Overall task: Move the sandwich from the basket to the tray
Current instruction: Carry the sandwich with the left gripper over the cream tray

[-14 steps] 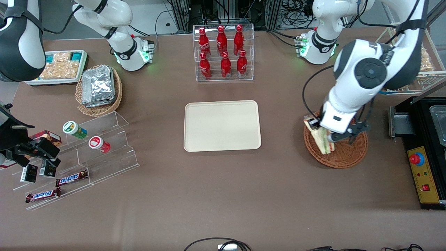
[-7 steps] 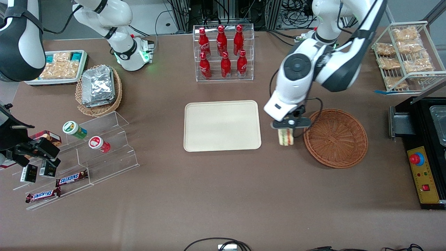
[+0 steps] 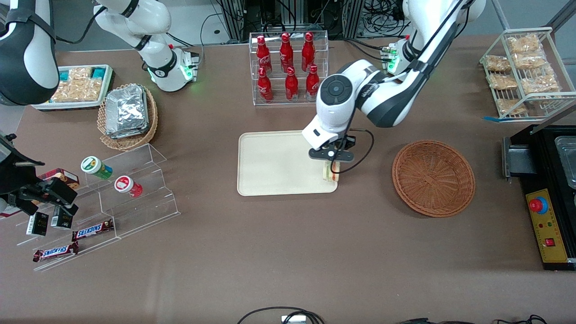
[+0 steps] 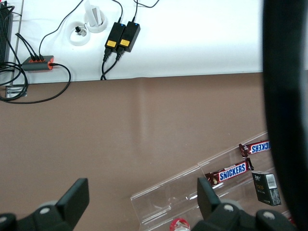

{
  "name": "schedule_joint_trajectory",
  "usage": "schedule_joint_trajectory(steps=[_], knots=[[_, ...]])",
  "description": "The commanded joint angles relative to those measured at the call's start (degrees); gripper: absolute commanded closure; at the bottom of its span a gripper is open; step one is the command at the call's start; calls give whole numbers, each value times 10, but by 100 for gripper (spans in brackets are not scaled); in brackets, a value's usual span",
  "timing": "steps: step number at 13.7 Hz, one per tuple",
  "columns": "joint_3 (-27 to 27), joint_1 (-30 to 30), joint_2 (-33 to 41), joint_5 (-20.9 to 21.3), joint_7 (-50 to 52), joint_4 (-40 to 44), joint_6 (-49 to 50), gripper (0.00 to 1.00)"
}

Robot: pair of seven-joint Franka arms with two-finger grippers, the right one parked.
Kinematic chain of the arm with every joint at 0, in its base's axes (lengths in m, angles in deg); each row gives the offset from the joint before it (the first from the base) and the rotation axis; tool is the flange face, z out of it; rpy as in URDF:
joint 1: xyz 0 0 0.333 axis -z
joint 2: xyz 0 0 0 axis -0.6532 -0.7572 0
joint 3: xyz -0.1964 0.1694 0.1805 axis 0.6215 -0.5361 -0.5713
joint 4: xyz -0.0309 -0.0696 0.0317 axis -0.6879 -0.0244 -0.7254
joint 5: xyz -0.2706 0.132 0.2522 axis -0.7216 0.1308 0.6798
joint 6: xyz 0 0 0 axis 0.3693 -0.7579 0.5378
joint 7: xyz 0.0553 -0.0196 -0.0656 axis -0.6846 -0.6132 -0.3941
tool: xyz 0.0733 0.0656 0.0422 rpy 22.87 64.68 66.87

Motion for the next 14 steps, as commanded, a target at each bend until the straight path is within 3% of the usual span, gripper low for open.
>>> schedule_joint_trajectory(steps=[1, 4, 12, 14], knots=[[-2, 33, -52, 43, 49, 23, -5, 100], [-2, 48, -92, 53, 106, 23, -38, 100], [-5, 70, -139, 53, 116, 26, -49, 100], [-5, 74, -146, 54, 127, 26, -49, 90]])
